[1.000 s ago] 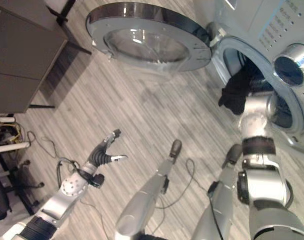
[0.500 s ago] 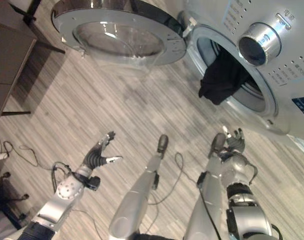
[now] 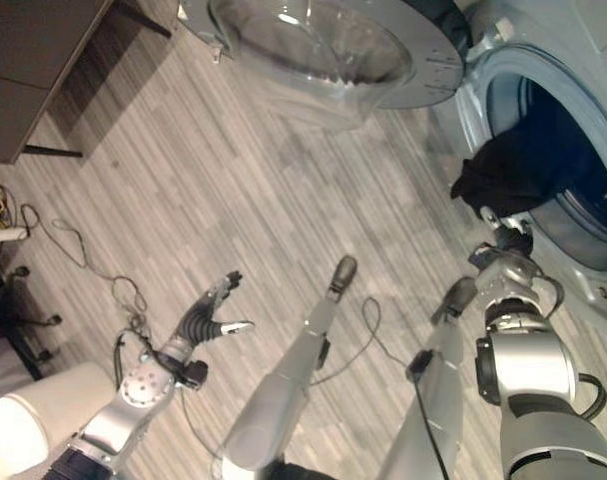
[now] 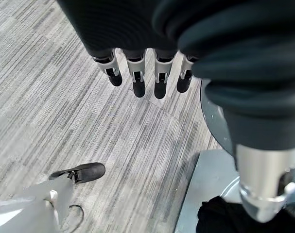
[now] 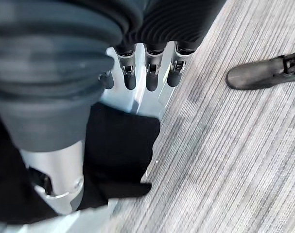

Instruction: Grab the laundry basket,head to the washer,open it,put in the laundry and shut it.

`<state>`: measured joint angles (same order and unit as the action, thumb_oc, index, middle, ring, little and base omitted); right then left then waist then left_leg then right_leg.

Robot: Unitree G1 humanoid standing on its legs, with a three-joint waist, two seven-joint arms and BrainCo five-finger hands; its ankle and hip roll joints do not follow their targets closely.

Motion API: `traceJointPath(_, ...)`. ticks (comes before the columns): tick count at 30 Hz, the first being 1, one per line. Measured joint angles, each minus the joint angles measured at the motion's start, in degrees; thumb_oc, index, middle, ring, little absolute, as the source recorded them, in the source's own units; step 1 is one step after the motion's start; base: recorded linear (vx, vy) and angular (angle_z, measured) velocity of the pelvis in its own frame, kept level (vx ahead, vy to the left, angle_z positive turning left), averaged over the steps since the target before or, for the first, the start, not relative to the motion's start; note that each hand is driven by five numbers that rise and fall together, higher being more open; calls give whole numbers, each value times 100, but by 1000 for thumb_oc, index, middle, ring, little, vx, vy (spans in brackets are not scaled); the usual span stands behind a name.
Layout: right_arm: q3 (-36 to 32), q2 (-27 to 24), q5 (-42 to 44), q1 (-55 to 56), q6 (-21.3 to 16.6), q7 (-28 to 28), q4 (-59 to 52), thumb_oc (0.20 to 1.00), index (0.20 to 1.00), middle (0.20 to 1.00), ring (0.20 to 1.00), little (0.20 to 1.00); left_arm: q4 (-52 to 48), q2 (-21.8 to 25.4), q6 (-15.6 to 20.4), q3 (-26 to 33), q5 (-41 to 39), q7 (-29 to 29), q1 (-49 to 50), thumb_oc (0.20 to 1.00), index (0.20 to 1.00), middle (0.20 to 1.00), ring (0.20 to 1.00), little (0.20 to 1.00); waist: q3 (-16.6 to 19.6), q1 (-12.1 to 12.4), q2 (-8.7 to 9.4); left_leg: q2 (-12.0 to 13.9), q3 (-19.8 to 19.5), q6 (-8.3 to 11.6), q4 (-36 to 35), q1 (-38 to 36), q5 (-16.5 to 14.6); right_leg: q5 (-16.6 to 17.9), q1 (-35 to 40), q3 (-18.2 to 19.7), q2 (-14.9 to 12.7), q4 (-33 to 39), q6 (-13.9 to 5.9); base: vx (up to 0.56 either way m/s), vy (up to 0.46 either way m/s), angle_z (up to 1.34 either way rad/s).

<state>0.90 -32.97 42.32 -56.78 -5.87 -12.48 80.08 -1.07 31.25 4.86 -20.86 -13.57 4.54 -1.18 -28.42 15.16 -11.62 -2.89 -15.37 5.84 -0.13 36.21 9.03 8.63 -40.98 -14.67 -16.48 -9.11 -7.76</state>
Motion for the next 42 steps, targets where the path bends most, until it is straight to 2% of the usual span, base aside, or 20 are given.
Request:
traceJointPath(5,599,-28,-488,-559,240,46,205,1000,1000,1000,1000,1000,2,-1,-3,-193,-238,0,-5,1000,1000,1000,1000,1000,41,136,-60,-48,-115,5,7,21,1,-220,-129,-52,-81,-363,26,-9,-7,10)
traceJointPath(8,532,-77,-517,-747,330,5,261,1000,1000,1000,1000,1000,2,-7,-2,-203,-406,6,4,1000,1000,1000,1000,1000,80,179,-116,-71,-149,8,9,92,4,-293,-227,-76,-134,-484,10,-5,-5,9)
traceJointPath(13,412,-517,-472,-1145,463,-209,681,1000,1000,1000,1000,1000,-9,-29,-2,-286,-454,160,-131,1000,1000,1000,1000,1000,139,269,-200,-105,-174,11,45,229,8,-332,-352,-90,-180,-546,-17,-3,-10,5)
traceJointPath(16,356,-825,-330,-1240,541,-318,708,200,200,200,200,200,-6,-31,-4,-284,-457,219,-275,1000,1000,1000,1000,1000,139,275,-200,-103,-214,11,45,247,8,-396,-394,-135,-203,-652,23,-1,-3,6)
traceJointPath(21,364,-1057,-186,-1450,617,-378,874,200,200,200,200,200,-6,-19,-6,-294,-454,331,-392,1000,1000,1000,1000,1000,139,256,-200,-108,-221,12,72,304,8,-420,-483,-125,-217,-747,32,2,8,1)
traceJointPath(26,356,-1111,24,-1547,612,-501,727,200,200,200,200,200,13,-16,-15,-277,-452,383,-408,1000,1000,1000,1000,1000,139,93,-200,-136,-98,11,107,247,7,-404,-491,6,-234,-778,36,4,40,-6)
traceJointPath(31,313,-1096,153,-1498,418,-1135,-241,200,200,200,200,200,17,-21,-15,-205,-452,485,-505,1000,1000,1000,1000,1000,139,-104,-199,-90,82,-3,103,53,-3,-198,-284,152,-112,-487,50,-47,74,-18)
traceJointPath(33,283,-1096,-375,-1027,339,-1865,-1889,200,200,200,200,200,89,-34,-6,-177,-450,588,-541,1000,1000,1000,1000,1000,138,-166,-198,-56,200,-32,98,-17,-21,-66,-195,203,-58,-304,53,20,17,-29)
traceJointPath(34,301,-989,-1158,-809,-106,-2424,-2830,200,200,200,200,200,175,-70,-1,-129,-449,655,-564,1000,1000,1000,1000,1000,145,-219,-207,-46,324,-38,88,-86,-26,78,-105,327,-10,-83,39,38,28,-37)
traceJointPath(36,399,-1007,-2209,-633,203,-3218,-3366,200,200,200,200,200,166,-74,25,-36,-445,666,-523,1000,1000,1000,1000,1000,157,-234,-225,-54,369,-53,58,-121,-37,170,-35,367,27,88,15,23,19,-21)
traceJointPath(38,406,-1016,-3078,-492,469,-3718,-3541,200,200,200,200,200,203,-75,53,27,-444,750,-539,1000,1000,1000,1000,1000,158,-251,-226,-45,370,-55,38,-130,-36,237,24,364,51,214,37,4,5,-2)
traceJointPath(41,350,-1070,-4012,-497,979,-4127,-3385,200,200,200,200,200,225,-75,64,31,-442,783,-530,1000,1000,1000,1000,1000,158,-223,-226,-46,407,-63,18,-142,-26,331,69,381,59,336,37,0,1,-1)
traceJointPath(42,506,-1106,-4291,-518,1115,-4107,-3108,256,256,256,256,256,251,-75,91,15,-442,779,-543,1000,1000,1000,1000,1000,158,-225,-226,-58,412,-64,18,-169,-26,333,90,387,46,335,37,0,0,0)
